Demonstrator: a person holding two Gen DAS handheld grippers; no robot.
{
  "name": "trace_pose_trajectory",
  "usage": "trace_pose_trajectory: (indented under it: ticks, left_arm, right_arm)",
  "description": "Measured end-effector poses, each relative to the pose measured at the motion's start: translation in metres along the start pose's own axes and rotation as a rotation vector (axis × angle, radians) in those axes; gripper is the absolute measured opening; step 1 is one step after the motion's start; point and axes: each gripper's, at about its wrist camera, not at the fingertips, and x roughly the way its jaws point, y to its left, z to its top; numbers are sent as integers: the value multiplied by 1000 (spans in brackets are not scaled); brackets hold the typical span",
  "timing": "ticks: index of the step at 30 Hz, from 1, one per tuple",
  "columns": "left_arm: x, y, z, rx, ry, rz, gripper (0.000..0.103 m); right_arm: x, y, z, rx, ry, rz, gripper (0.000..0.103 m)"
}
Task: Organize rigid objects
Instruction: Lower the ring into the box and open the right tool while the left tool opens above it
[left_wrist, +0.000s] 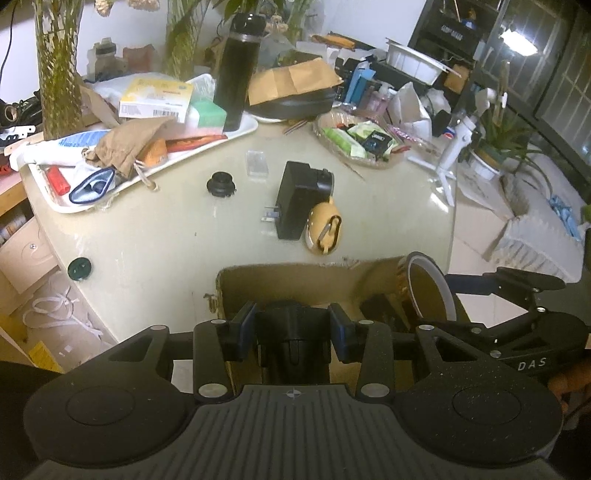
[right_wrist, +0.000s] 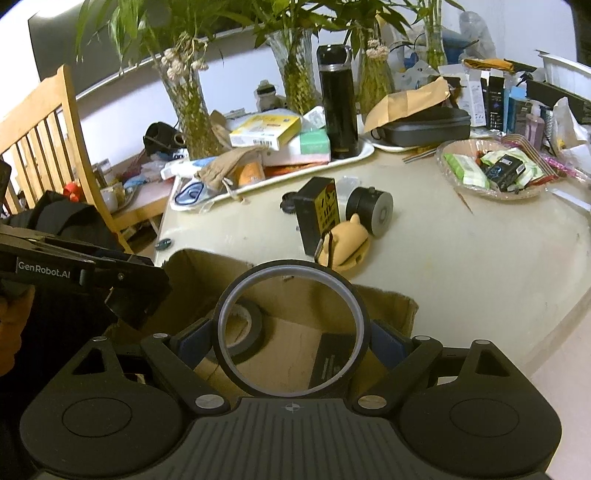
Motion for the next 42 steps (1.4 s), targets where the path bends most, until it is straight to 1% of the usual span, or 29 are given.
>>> trace_pose_trajectory:
  ticks: [7,11,13,14,15,17,19,21,24,28,34,39,41,42]
  left_arm:
    - [2,0,-4,-1,29,3,40]
    - [4,0,-5,7,45,-2,41]
    - [5,-1,-5,4,47,10,41]
    - [5,0,-4,1,48,22,41]
    - [6,0,-4,-2,49,31,41]
    - [6,2,-4,-13,50,44,46]
    - [5,3,-4,-21,41,32,51]
    - [4,1,-4,-16,34,37,54]
    - [3,-2,-3,-2,22,58,54]
    - [2,-2,-2,-2,8,55,54]
    - [-1,-5,-1,15,-24,74,54]
    - [-2,-6,1,38,-33,100,55]
    - [-2,-8,2,52,-38,116,58]
    - [-3,-8,2,58,-44,125,66]
  right_arm:
    - [3,2,-4,-12,31,4,91]
    - [8,7,-5,-43,63,19,92]
    - [9,11,-5,-67,67,9,99]
    - [9,12,-5,-73,64,7,103]
    - [8,12,-5,-74,61,7,103]
    - [8,11,-4,-64,57,6,103]
    - [8,8,-3,-50,55,1,103]
    - [8,6,-3,-37,50,1,103]
    - [6,4,-2,-22,38,3,103]
    - [4,2,0,-6,20,5,103]
    - [2,-1,0,7,2,-11,103]
    - [0,-3,2,22,-20,-30,103]
    - [-1,-6,4,33,-32,-39,103]
    - [-2,-7,4,37,-36,-43,103]
